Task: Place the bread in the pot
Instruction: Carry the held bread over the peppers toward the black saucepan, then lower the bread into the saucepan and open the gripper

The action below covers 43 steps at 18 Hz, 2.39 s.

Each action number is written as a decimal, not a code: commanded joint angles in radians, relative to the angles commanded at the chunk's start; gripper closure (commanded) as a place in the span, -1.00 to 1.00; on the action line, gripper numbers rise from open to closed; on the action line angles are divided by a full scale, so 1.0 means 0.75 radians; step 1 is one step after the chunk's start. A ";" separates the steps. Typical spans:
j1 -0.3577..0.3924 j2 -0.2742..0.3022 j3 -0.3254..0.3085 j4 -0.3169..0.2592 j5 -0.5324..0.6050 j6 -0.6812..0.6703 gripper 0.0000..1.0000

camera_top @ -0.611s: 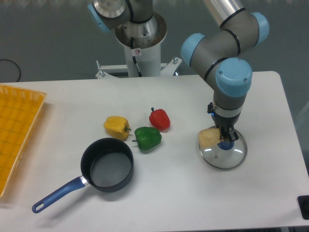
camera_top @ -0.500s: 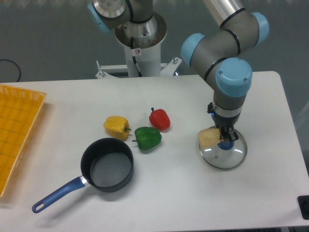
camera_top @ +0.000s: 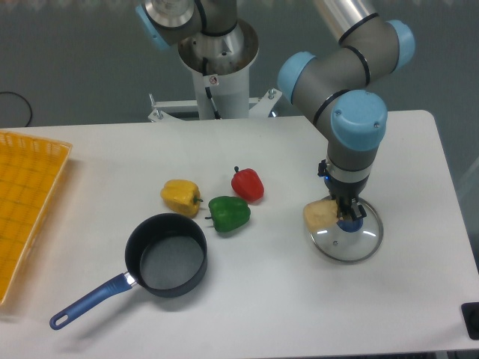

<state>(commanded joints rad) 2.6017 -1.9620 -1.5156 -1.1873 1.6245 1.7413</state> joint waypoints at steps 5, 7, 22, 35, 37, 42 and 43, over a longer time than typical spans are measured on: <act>-0.133 0.014 -0.025 -0.002 -0.008 -0.209 0.27; -0.180 0.018 -0.025 -0.006 -0.010 -0.288 0.27; -0.540 0.008 -0.053 0.098 -0.065 -0.830 0.25; -0.644 -0.076 -0.047 0.176 -0.051 -0.919 -0.59; -0.644 -0.082 -0.045 0.176 -0.049 -0.917 -0.89; -0.636 -0.072 -0.049 0.174 -0.047 -0.878 -1.00; -0.630 -0.067 -0.049 0.172 -0.045 -0.874 -1.00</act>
<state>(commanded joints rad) 2.1291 -2.0126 -1.5524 -1.0584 1.5907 1.0860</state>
